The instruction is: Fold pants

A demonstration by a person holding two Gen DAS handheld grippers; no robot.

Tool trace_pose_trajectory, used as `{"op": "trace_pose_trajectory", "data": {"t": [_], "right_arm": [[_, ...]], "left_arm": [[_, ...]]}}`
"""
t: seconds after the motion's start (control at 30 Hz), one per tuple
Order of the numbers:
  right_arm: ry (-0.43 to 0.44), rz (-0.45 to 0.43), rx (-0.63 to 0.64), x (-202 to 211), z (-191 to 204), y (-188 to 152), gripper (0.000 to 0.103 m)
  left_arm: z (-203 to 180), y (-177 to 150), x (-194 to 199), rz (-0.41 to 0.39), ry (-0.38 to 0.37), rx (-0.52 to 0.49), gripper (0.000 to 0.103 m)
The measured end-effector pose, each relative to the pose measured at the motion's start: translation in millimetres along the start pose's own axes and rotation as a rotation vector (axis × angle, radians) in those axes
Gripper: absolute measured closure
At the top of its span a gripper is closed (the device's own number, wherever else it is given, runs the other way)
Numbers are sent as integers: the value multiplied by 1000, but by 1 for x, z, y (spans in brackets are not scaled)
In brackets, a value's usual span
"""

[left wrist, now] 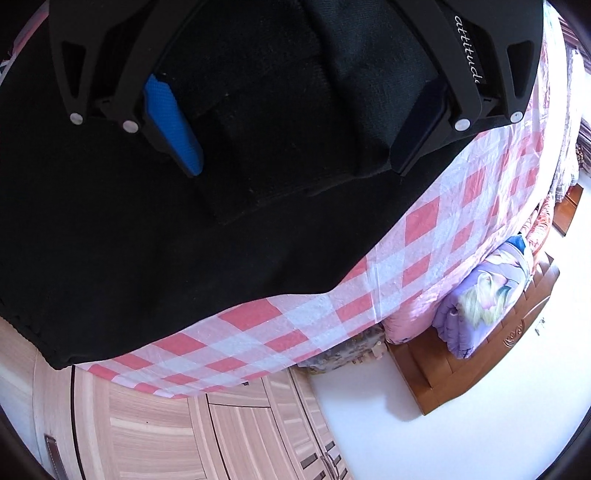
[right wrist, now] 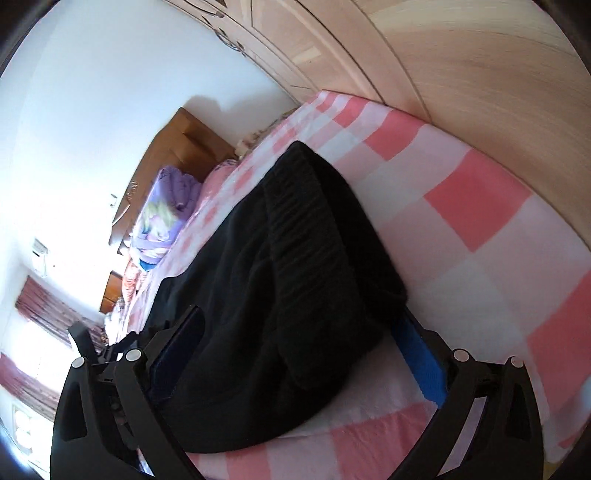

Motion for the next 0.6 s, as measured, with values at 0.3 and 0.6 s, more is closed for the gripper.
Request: {"op": "trace_pose_trajectory", "data": {"t": [0.3,0.6], "right_arm": [[-72,89,119,-13,22,-10,4],[-108,17,94,-16,17,-4,23]], "left_arm": [[-2,-1,3,-5,7,1,1],[2,-2,2,4,-15,20,1]]}}
Point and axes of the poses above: each gripper's, at about its wrist camera, not at the fingertips, and x roughly against the way its jaws point, z to its left, y to its top, the point moved 2 cm from there along -x, roughly the way its jaws point, and after that the axes turned 4 degrees about y, right-handed, at the moved point
